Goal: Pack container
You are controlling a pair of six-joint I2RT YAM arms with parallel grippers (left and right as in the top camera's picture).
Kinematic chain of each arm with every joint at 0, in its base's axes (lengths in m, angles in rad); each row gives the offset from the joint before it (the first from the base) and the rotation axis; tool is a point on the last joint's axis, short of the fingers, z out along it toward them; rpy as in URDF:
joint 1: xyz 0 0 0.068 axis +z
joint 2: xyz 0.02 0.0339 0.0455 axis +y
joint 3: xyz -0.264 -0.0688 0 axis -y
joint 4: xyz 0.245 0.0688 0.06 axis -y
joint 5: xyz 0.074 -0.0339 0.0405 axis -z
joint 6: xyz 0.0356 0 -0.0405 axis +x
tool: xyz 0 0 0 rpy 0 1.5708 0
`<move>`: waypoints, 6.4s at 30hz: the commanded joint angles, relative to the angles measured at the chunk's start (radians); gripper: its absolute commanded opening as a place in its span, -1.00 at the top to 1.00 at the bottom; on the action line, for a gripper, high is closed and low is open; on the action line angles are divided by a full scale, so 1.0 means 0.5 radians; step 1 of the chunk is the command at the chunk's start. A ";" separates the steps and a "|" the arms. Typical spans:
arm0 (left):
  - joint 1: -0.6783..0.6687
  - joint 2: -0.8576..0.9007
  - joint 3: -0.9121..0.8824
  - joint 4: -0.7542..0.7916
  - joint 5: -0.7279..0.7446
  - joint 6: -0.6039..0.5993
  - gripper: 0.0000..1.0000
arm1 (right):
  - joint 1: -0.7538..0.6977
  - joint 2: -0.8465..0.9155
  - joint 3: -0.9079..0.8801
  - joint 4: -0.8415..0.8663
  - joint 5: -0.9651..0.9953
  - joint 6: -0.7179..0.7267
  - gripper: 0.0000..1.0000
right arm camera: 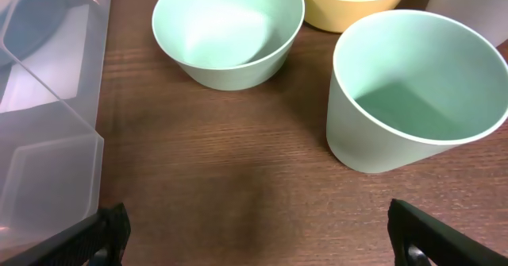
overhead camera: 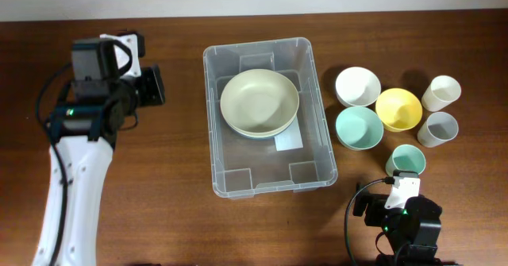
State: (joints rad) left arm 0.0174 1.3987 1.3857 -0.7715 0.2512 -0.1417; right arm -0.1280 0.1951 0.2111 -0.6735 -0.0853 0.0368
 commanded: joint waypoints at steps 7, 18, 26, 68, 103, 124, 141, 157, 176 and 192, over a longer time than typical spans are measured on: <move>0.005 -1.189 -0.526 -0.179 -0.017 0.111 0.99 | 0.020 -0.009 0.007 0.006 -0.018 -0.013 -0.98; 0.007 -2.044 -1.487 0.331 -0.740 0.105 0.99 | 0.020 -0.009 0.007 0.006 -0.018 -0.013 -0.98; 0.007 -1.683 -2.172 1.341 -0.851 0.106 0.99 | 0.020 -0.009 0.007 0.006 -0.018 -0.013 -0.98; 0.007 -2.733 -1.981 0.239 -0.968 0.047 -0.99 | 0.020 -0.009 0.007 0.006 -0.018 -0.013 -0.97; 0.007 -2.732 -1.981 -0.481 -0.967 0.047 -0.99 | 0.020 -0.009 0.008 0.373 -0.145 0.220 -0.98; 0.007 -2.732 -1.981 -0.481 -0.968 0.047 -0.99 | 0.018 0.028 0.535 0.819 0.692 0.520 -0.98; 0.007 -2.732 -1.981 -0.481 -0.968 0.047 -0.99 | 0.017 1.056 0.990 0.363 0.581 0.587 -0.98; 0.007 -2.732 -1.981 -0.481 -0.967 0.047 -0.99 | -0.775 1.349 0.990 -0.017 0.398 0.884 -0.98; 0.007 -2.732 -1.981 -0.481 -0.968 0.047 -0.99 | -0.832 2.166 0.990 0.134 0.082 0.615 0.55; 0.007 -2.732 -1.981 -0.481 -0.967 0.047 -1.00 | -0.832 2.004 1.089 -0.024 -0.007 0.488 0.93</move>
State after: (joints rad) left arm 0.0185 0.0391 0.3801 -1.0100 -0.2218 -0.1165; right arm -0.5388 1.2556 0.6952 -0.6617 -0.0517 0.3386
